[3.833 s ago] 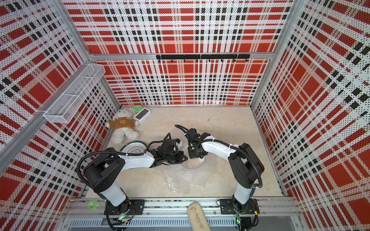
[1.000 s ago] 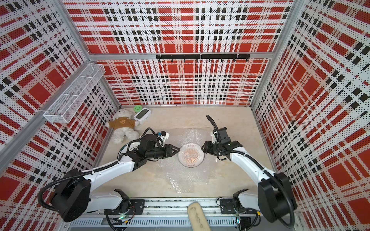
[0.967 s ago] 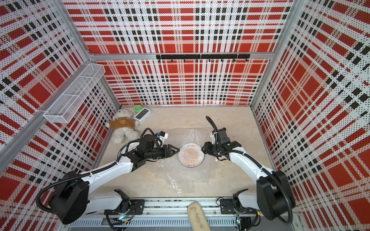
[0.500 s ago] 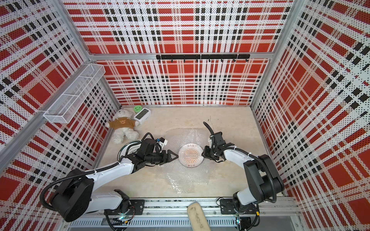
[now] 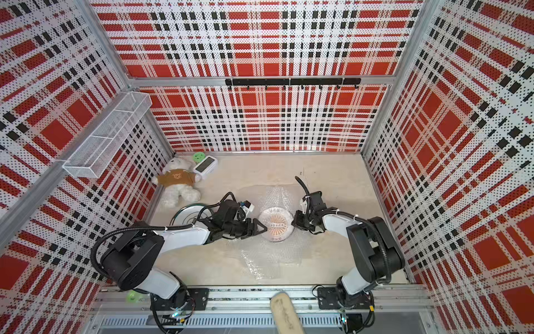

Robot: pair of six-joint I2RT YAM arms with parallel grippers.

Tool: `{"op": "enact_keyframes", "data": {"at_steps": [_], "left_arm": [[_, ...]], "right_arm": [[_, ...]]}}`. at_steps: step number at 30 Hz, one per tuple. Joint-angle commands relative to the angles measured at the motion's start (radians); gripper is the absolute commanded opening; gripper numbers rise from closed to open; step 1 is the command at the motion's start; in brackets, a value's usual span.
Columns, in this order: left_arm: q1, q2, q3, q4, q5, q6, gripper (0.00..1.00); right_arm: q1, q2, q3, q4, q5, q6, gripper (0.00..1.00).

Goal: Unpack dinner plates from bubble wrap
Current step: Unwrap the bubble wrap.

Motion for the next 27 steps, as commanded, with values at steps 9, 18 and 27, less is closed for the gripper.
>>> {"op": "enact_keyframes", "data": {"at_steps": [9,18,27], "left_arm": [[0.059,-0.311,-0.024,-0.085,-0.037,0.038,0.78],[0.027,-0.663,-0.224,-0.040,-0.301,0.100,0.99],[-0.183,-0.720,-0.311,0.145,-0.628,0.289,0.99]], "right_arm": [[-0.006,-0.160,0.066,-0.160,0.026,0.005,0.00],[-0.079,-0.296,0.224,-0.242,-0.008,0.131,0.00],[-0.119,-0.311,0.471,-0.348,-0.061,0.180,0.00]]}}
